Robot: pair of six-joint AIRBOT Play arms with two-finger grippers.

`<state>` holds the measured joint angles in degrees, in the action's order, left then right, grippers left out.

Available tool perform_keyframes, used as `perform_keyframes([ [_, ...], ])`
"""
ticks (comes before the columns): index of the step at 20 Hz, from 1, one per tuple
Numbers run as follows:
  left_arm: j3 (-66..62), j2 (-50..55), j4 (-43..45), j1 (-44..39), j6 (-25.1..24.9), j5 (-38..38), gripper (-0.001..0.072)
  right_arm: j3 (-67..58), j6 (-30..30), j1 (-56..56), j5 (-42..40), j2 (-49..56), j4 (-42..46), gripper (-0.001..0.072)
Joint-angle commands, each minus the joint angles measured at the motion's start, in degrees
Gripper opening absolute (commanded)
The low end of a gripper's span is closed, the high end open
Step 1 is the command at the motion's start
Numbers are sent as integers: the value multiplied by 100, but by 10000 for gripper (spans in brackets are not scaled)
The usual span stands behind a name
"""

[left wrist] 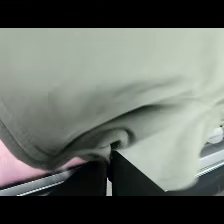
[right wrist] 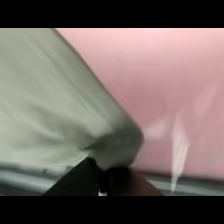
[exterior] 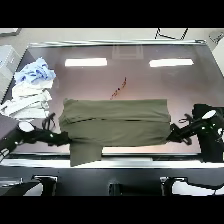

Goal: Fold the clothes and pants, and hang the long-sleeved shirts on hangers.

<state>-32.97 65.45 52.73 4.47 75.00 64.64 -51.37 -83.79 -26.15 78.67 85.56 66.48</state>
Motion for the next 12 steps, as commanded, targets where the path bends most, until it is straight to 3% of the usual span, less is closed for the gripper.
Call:
perform_keyframes([
  [1, -1174, -33, 601, 162, 7, 568, 22, -896, -22, 24, 369, -42, -391, 34],
  [6, -3101, 680, 595, 72, 219, -245, 22, -2406, -590, 852, -774, 212, -107, 36],
  [8, -3757, 1427, 577, -22, 221, -208, 24, -2813, -876, 1025, -984, 645, -4, 36],
  [12, -4677, 2999, 442, -92, 358, 289, 24, -3075, -905, 1178, -1239, 1241, -321, 37],
])
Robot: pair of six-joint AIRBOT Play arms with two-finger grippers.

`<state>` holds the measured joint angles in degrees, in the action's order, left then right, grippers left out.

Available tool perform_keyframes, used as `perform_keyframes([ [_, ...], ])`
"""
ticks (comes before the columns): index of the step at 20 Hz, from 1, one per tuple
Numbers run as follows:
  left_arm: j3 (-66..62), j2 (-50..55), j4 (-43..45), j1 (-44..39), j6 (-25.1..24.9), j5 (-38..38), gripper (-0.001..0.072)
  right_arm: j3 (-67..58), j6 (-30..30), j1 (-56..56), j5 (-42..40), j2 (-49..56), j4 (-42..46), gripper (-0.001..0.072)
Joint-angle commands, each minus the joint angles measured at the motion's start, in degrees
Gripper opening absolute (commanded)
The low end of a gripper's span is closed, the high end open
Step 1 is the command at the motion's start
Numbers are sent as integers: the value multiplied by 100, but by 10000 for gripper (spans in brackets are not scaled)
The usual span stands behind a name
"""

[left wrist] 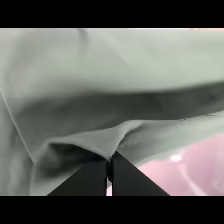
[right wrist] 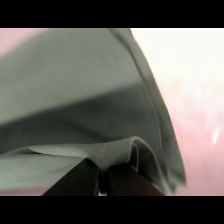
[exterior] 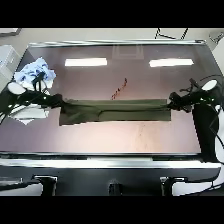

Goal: Fold the clothes and pants, and hang the long-sleeved shirts on hangers.

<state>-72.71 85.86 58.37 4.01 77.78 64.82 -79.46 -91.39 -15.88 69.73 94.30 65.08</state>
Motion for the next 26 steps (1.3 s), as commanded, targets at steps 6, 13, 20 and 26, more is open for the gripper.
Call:
perform_keyframes([
  [6, -994, 1698, -785, -7, 68, 352, 209, -326, -234, 192, -437, 765, -509, 220],
  [13, -1305, 1104, -765, 695, 7, 1320, 604, -741, 372, -863, 732, 1049, -693, 702],
  [20, -1305, 656, -962, 313, 4, 1314, 602, -741, 752, -258, 597, 1676, -1491, 612],
  [26, -1176, 680, -960, -874, 28, -144, 316, -782, 1113, -59, 887, 986, -1943, 37],
])
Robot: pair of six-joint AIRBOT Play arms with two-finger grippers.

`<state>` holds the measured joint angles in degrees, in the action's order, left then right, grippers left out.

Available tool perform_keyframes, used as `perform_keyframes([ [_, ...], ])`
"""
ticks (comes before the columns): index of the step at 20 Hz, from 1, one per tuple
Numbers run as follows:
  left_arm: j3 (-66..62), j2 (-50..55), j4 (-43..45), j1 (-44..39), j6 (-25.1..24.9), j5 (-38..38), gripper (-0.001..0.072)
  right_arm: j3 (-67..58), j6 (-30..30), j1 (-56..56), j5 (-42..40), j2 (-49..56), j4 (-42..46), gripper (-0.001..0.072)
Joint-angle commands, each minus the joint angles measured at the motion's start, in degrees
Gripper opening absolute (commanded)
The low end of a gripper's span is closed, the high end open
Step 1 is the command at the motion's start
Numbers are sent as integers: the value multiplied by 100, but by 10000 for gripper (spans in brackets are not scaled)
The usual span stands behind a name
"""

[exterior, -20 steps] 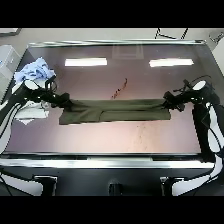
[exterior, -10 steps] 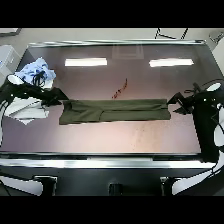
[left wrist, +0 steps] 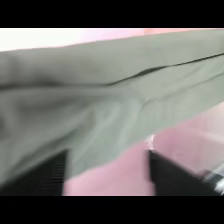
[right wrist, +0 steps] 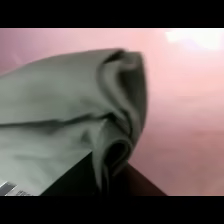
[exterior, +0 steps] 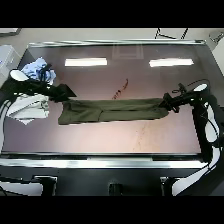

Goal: Fold the clothes and pants, and hang the long-sleeved shirts on hangers.

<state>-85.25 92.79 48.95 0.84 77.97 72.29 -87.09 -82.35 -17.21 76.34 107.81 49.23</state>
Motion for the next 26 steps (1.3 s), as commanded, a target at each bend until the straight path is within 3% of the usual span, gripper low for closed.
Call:
perform_keyframes([
  [1, 177, 0, -22, -863, 13, -1351, 76, -20, 205, 107, 332, -623, -428, 35],
  [2, 273, 50, -24, -1202, 140, -1786, 26, -20, 205, 160, 431, -916, -470, 36],
  [4, 313, 354, -87, -1867, 603, -2149, 26, -20, 155, 341, 616, -1497, -522, 36],
  [9, 313, 1259, -1338, -2815, 669, -2210, 26, -20, -358, 914, 931, -2892, -538, 37],
  [13, 313, 1818, -2752, -3495, 671, -2800, 25, -20, -992, 1073, 925, -3810, -807, 38],
  [18, 160, 2243, -5346, -4623, 337, -4419, 24, -20, -1438, 1075, 970, -4083, -538, 38],
  [20, 28, 2267, -5344, -4601, -103, -4341, 23, -20, -1429, 1075, 772, -3853, -498, 38],
  [22, 28, 2186, -4929, -4164, -413, -3716, 20, -20, -1314, 1075, 533, -3495, -861, 38],
  [24, 31, 1873, -3536, -3440, -339, -2983, 19, -20, -1036, 1119, 348, -3067, -1604, 38],
  [26, 31, 1276, -1729, -2575, 136, -2371, 19, -20, -828, 1397, 92, -2684, -2041, 38],
])
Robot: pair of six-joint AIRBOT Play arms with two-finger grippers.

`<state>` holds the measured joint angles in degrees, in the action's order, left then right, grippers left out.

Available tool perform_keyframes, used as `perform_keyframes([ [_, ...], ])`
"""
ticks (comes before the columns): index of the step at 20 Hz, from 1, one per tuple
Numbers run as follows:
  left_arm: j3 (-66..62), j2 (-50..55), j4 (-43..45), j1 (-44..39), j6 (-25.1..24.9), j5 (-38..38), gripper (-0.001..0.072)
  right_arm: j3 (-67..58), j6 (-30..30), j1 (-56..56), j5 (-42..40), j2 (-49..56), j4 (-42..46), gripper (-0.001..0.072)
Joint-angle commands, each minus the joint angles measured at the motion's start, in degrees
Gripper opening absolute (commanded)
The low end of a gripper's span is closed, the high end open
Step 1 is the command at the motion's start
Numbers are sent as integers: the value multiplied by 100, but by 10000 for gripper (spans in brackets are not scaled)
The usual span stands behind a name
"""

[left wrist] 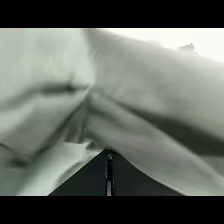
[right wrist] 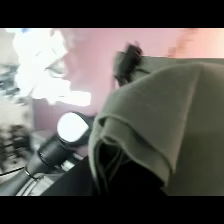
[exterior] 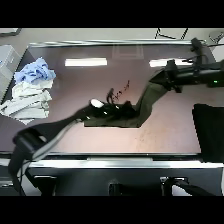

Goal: Fold the clothes and pants, and hang the long-sleeved shirts on hangers.

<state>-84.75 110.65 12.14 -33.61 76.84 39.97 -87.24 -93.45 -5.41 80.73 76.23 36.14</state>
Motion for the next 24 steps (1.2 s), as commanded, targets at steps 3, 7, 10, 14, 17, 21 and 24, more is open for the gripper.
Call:
perform_keyframes([
  [3, -20, -1648, 3829, 2188, 570, 1637, 20, -4, 437, 1034, -929, 1034, -1001, 39],
  [7, -20, -3093, 4520, 3609, 564, 2380, 21, -4, 354, 2190, -1985, 1954, -1003, 39],
  [10, -13, -3886, 4557, 4063, 546, 2579, 22, -4, 44, 2916, -2667, 2750, -1091, 51],
  [14, -13, -4391, 4562, 4083, 544, 2627, 22, -4, 179, 3359, -2916, 3526, -2094, 581],
  [17, -11, -4406, 4625, 4083, 352, 2804, 22, -4, 544, 2677, -2479, 3281, -1906, 592],
  [21, 2, -4404, 4750, 4085, 308, 2863, 23, -4, 155, 960, -999, 2535, 131, 651],
  [24, 2, -4402, 4745, 4074, 310, 2863, 23, 170, -525, 192, 157, 2262, 2535, 692],
])
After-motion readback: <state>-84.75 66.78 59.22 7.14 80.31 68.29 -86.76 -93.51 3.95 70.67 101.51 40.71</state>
